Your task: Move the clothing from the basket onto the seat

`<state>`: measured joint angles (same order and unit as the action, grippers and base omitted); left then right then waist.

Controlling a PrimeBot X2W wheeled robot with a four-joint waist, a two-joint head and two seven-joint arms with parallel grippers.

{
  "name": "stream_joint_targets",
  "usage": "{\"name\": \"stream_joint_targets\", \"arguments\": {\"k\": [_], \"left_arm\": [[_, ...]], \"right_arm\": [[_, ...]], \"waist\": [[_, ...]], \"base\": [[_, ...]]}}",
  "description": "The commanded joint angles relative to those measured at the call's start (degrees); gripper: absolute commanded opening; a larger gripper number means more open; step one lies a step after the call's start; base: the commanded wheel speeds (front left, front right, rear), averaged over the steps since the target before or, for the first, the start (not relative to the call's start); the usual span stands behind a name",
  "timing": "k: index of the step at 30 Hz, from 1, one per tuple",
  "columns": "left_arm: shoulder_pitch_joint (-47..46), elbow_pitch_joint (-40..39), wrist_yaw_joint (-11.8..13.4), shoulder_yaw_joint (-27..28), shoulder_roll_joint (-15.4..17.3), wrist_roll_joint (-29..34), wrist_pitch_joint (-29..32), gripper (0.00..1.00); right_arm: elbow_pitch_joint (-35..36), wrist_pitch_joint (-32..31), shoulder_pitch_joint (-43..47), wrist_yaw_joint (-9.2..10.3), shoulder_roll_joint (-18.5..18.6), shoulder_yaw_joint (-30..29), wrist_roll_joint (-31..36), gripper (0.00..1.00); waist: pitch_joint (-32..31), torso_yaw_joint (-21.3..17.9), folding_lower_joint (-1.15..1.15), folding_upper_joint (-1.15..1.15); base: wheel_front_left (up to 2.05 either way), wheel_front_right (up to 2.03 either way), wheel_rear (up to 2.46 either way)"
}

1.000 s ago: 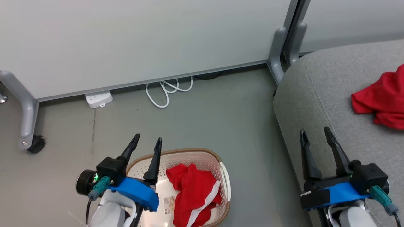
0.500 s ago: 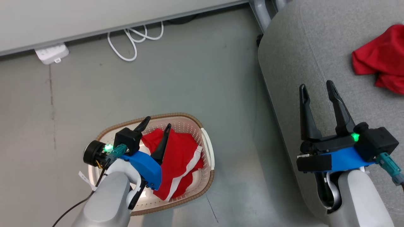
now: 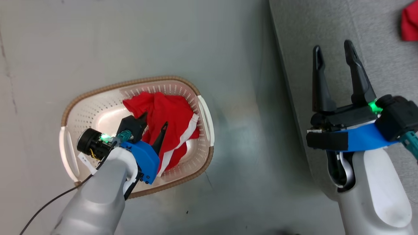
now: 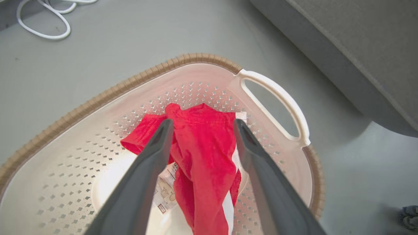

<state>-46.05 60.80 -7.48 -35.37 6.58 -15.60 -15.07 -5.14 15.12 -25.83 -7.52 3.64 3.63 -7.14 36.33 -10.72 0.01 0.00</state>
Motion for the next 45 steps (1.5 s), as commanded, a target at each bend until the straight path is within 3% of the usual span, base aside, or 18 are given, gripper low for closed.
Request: {"name": "stream_joint_targets", "arguments": {"k": [1,13,28,29,30,31,45], "left_arm": [[-1.59,1.5,0.04,-1.17,0.45,-0.62,-0.15,1.0],[-6.89,8.37,0.03,-9.34,0.53,-4.6,0.14,1.0],[-11.42,10.04,0.03,-15.21,0.34,-8.39,-0.07,1.0],[-11.56,10.03,0.03,-15.49,0.38,-8.66,-0.09,0.71],[-11.63,10.06,0.03,-15.77,0.43,-8.93,-0.1,0.2],[-11.67,10.07,0.03,-16.09,0.47,-9.09,-0.12,0.0],[-10.81,5.9,0.03,-19.39,0.38,-12.75,-0.14,0.0]], "right_arm": [[0.42,0.05,-1.43,0.06,-0.21,0.15,0.35,1.0],[1.68,0.05,-4.64,0.06,0.81,0.18,0.73,1.0],[3.15,0.05,-5.9,0.06,1.06,0.09,1.04,1.0],[3.15,0.05,-5.86,0.06,1.03,0.12,1.02,1.0],[3.14,0.05,-5.82,0.06,1.0,0.15,1.01,1.0],[3.15,0.05,-5.78,0.06,0.96,0.14,1.0,1.0],[1.9,0.05,-5.54,0.06,0.83,-0.34,0.8,1.0]], "waist": [[3.25,-0.05,-0.01,0.0],[11.47,1.11,-0.01,0.0],[17.2,1.05,-0.01,0.0],[17.3,1.0,-0.01,0.0],[17.38,0.94,-0.01,0.0],[17.41,0.91,-0.01,0.0],[15.39,1.81,-0.01,0.0]], "base": [[0.0,0.0,0.0],[0.0,0.0,0.0],[0.0,0.0,0.0],[0.0,0.0,0.0],[0.0,0.0,0.0],[0.0,0.0,0.0],[0.0,0.0,0.0]]}}
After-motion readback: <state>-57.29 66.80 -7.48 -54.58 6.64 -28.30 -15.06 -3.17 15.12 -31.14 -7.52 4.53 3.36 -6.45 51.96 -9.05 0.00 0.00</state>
